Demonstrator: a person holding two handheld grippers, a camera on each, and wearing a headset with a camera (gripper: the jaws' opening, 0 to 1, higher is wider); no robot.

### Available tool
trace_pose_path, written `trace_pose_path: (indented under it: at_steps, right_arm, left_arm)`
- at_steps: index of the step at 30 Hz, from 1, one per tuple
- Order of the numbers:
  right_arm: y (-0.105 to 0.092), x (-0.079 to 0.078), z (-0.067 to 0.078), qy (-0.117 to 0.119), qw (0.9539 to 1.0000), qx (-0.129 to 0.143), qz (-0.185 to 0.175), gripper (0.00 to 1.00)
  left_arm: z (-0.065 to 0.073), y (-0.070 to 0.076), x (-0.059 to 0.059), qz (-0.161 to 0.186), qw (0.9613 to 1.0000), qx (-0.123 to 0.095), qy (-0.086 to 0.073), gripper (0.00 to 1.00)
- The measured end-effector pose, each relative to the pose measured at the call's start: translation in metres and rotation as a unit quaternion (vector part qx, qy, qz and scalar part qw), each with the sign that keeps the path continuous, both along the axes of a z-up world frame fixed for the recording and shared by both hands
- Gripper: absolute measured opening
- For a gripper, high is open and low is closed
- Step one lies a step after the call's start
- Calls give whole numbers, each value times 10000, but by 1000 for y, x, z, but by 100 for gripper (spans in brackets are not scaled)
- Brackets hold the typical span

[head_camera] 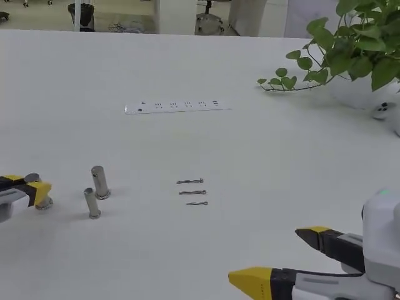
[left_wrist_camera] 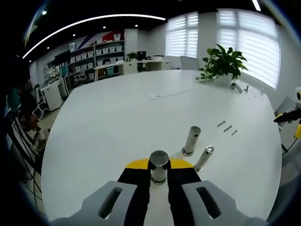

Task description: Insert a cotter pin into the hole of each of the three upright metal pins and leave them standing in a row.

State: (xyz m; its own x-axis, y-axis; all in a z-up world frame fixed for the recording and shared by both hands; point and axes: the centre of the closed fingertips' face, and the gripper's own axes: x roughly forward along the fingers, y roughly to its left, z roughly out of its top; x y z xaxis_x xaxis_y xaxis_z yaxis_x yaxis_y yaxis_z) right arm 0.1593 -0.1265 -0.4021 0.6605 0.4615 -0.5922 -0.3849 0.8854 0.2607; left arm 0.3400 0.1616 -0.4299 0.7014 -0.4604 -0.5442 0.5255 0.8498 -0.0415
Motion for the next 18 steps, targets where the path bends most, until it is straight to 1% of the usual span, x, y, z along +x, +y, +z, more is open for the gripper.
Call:
trace_pose_path:
  at_steps: [2,5,7,8,9,10,11,13,14,15,16,17,18]
  right_arm:
    - [1,-1,1,-30,10000,14,-4,89]
    - [2,-2,2,-75,10000,57,-16,89]
    - [3,-3,2,-98,9999,93,-30,89]
    - [3,-3,1,-89,9999,102,-31,89]
    - [3,-5,0,-67,9999,98,-24,89]
    - [3,-6,0,-71,9999,84,-9,89]
    - [3,-7,0,-76,9999,79,-2,89]
    - [2,-9,0,-95,9999,102,-27,89]
    - [1,-10,1,-101,9999,123,-45,89]
    - [1,-10,1,-103,9999,130,-49,89]
    - [1,-11,1,-105,9998,131,-53,89]
    - [0,-11,1,-107,9999,125,-52,89]
    - [0,-11,1,-107,9999,116,-51,89]
  left_arm:
    - [8,0,-5,-6,10000,-61,-67,9]
    - [18,-2,-13,-73,9998,-42,-185,9]
    - [25,-7,-19,-290,9991,16,-297,9]
    - [26,-9,-24,-454,9983,125,-332,9]
    - [27,-10,-28,-565,9976,211,-348,9]
    - [27,-12,-33,-643,9971,244,-334,9]
    - [27,-12,-36,-663,9969,245,-334,9]
    - [28,-17,-45,-898,9947,304,-399,9]
    - [30,-22,-50,-1085,9925,291,-473,9]
    - [32,-25,-54,-1143,9920,245,-479,9]
    - [32,-28,-57,-1157,9921,170,-447,9]
    - [35,-35,-63,-1300,9903,119,-484,9]
    - [37,-38,-66,-1332,9899,85,-481,9]
